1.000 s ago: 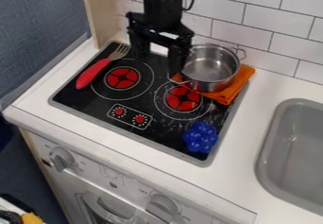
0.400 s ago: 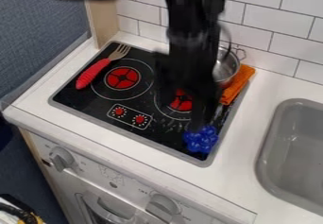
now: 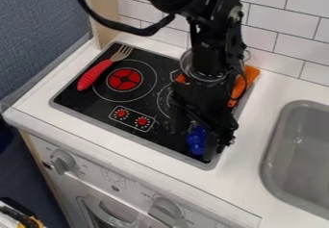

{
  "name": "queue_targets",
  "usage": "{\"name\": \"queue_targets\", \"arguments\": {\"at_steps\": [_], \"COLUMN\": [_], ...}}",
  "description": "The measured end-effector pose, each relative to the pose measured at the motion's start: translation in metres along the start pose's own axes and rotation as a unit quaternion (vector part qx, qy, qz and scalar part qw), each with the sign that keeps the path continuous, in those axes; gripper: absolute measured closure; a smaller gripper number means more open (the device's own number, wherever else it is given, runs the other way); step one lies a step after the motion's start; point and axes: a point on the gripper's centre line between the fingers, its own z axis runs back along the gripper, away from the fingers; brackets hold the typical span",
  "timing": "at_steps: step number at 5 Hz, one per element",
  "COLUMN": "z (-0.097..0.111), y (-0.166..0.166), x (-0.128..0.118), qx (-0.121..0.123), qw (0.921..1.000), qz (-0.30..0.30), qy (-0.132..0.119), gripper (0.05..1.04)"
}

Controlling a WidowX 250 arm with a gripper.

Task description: Move the blue object to the upper left of burner

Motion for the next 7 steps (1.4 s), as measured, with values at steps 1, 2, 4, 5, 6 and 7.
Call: {"name": "queue_targets", "arguments": {"at_steps": [1,2,4,5,6,7], "z": [0.003,-0.003,-0.011,-0.006,0.032,0.082], "y": [-0.006,-0.007,-0.004,-0.006,-0.002,0.036], "x": [0.012,0.019,0.023,0.021,0.023,0.034], "qx": [0.002,0.005,0.009,0.004,0.001,0.013], "qw": [0.9996,0.9997,0.9999,0.9999,0.9995,0.9962], "qz": [-0.009,-0.008,0.012,-0.005,-0.019,0.038], "qy": [-0.028,-0.022,0.0,0.01,-0.024,-0.078], "gripper": [0.083,0.083,0.376,0.478,0.48,0.48]}}
